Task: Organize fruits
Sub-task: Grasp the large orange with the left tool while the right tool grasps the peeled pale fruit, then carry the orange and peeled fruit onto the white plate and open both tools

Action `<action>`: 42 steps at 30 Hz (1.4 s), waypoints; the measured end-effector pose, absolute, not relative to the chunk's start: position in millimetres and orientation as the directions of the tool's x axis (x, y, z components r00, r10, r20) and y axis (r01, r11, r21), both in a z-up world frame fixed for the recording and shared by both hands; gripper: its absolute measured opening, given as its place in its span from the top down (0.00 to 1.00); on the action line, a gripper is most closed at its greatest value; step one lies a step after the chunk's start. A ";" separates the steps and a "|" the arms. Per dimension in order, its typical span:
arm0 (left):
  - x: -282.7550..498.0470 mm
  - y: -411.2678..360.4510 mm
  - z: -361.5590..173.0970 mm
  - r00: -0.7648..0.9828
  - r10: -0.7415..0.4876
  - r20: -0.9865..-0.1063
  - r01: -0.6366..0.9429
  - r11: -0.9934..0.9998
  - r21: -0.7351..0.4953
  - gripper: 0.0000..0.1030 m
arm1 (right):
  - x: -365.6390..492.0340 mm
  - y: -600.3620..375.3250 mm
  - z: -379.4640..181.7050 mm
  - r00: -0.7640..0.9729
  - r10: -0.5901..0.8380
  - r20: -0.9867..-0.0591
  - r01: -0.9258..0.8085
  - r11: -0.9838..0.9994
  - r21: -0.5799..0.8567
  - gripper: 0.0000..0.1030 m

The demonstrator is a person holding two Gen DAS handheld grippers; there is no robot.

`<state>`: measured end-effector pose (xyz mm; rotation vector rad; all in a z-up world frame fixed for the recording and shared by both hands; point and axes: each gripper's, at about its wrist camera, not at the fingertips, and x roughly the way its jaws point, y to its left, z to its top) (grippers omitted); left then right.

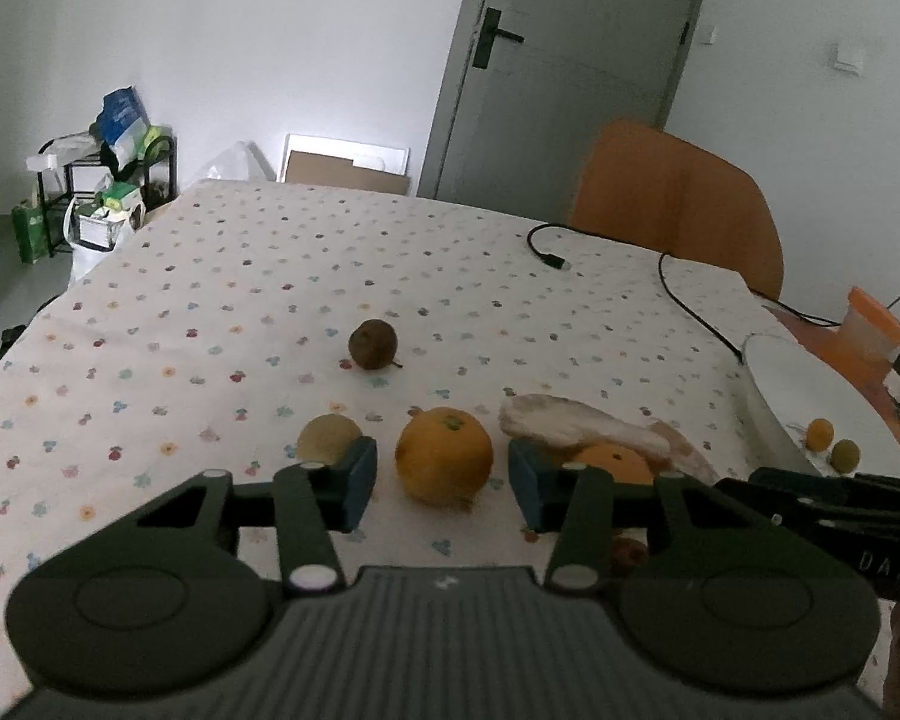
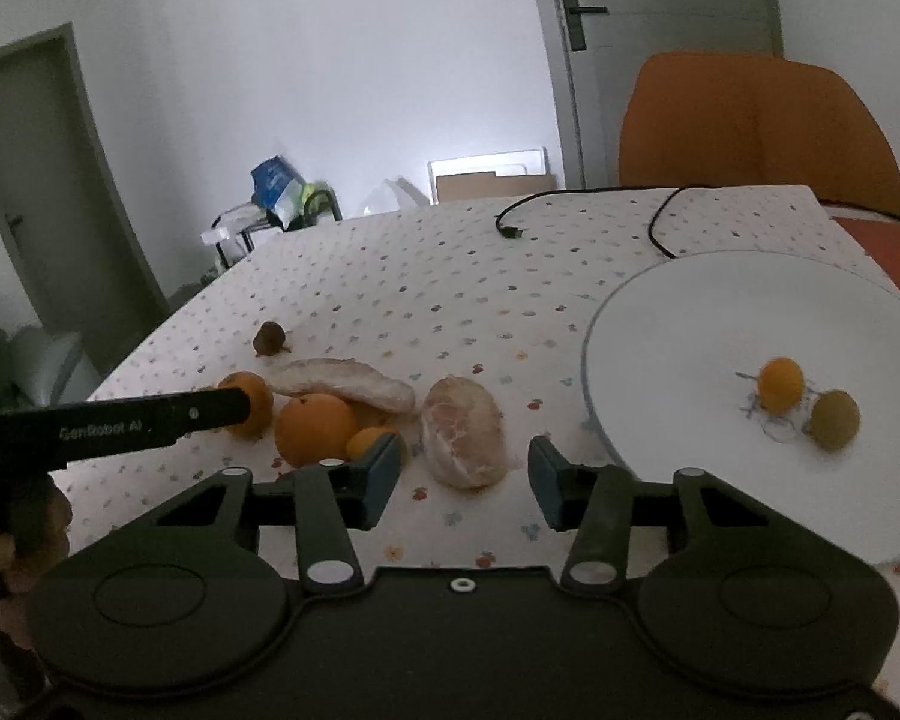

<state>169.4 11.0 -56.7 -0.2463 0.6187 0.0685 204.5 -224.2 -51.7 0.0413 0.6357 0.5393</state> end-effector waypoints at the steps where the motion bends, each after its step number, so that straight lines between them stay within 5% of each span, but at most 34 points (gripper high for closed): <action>1: 170.8 12.2 -57.7 0.811 -0.009 -0.585 -0.141 0.967 -0.211 0.57 | 206.1 -222.3 -52.5 0.668 0.493 -0.557 -0.471 0.860 0.196 0.56; 6: 174.9 13.8 -60.5 0.812 -0.032 -0.582 -0.127 0.965 -0.230 0.65 | 214.2 -214.6 -54.6 0.658 0.489 -0.572 -0.479 0.858 0.182 0.57; 23: 160.0 19.5 -60.9 0.817 -0.036 -0.575 -0.145 0.953 -0.265 0.66 | 218.1 -193.9 -55.6 0.684 0.393 -0.614 -0.490 0.871 0.012 0.60; 28: 151.9 17.6 -61.5 0.820 -0.032 -0.571 -0.147 0.953 -0.265 0.66 | 210.5 -193.6 -64.0 0.680 0.404 -0.611 -0.514 0.858 -0.005 0.70; 42: 138.9 14.3 -62.3 0.826 -0.020 -0.563 -0.154 0.953 -0.260 0.66 | 183.2 -212.5 -59.8 0.642 0.453 -0.618 -0.535 0.843 0.061 0.70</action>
